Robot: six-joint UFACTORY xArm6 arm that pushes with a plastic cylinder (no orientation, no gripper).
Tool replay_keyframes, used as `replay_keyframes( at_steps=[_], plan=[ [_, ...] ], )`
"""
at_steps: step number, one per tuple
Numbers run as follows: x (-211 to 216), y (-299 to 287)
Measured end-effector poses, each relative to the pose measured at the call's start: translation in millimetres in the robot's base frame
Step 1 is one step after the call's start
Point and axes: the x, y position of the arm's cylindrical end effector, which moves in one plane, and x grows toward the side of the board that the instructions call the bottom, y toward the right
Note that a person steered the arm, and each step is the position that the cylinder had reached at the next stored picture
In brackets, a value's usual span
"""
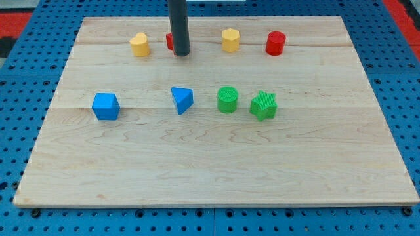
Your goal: Place the yellow heart below the yellow hexagon
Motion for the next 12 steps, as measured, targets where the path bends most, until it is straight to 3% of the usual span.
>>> replay_keyframes(
  at_steps=[1, 2, 3, 4, 5, 6, 7, 8, 9, 10, 12],
  plan=[
    [13, 4],
    [57, -8],
    [89, -83],
    [64, -185],
    [43, -210],
    [10, -198],
    [-15, -137],
    [-8, -47],
    [12, -19],
    [12, 49],
    [4, 49]
  ],
)
